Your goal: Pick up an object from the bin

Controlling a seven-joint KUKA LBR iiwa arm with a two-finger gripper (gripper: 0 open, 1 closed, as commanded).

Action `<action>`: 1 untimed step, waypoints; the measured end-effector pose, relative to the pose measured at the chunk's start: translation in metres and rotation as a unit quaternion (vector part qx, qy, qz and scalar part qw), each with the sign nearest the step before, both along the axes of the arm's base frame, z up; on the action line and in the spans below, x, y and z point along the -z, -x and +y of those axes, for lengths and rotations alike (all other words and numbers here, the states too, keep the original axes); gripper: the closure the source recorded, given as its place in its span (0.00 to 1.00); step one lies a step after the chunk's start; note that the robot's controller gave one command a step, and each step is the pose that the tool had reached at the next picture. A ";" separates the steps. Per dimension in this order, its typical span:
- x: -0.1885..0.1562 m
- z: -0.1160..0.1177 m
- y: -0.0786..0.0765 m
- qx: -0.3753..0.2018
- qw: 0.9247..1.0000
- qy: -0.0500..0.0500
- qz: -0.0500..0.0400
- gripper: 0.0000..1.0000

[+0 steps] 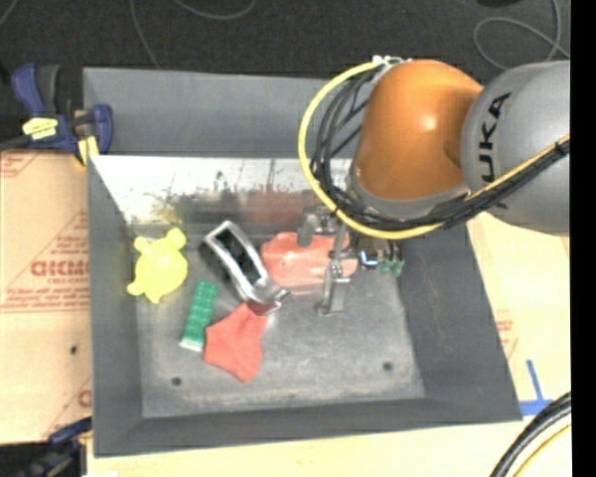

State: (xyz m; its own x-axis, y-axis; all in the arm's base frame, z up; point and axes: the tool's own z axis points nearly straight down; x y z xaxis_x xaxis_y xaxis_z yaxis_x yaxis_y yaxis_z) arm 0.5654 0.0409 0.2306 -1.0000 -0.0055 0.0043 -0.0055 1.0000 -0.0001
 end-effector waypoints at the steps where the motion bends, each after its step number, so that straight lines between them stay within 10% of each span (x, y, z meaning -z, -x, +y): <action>1: -0.005 0.000 -0.001 0.001 1.000 0.000 -0.004 0.00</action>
Offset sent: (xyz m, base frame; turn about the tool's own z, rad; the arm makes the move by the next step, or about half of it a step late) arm 0.0647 -0.0460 -0.1606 -0.0472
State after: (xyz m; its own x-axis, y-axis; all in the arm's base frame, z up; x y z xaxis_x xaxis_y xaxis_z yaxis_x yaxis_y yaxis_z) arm 0.5666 0.0408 0.2355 -1.0000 -0.0042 -0.0040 -0.0042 1.0000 0.0007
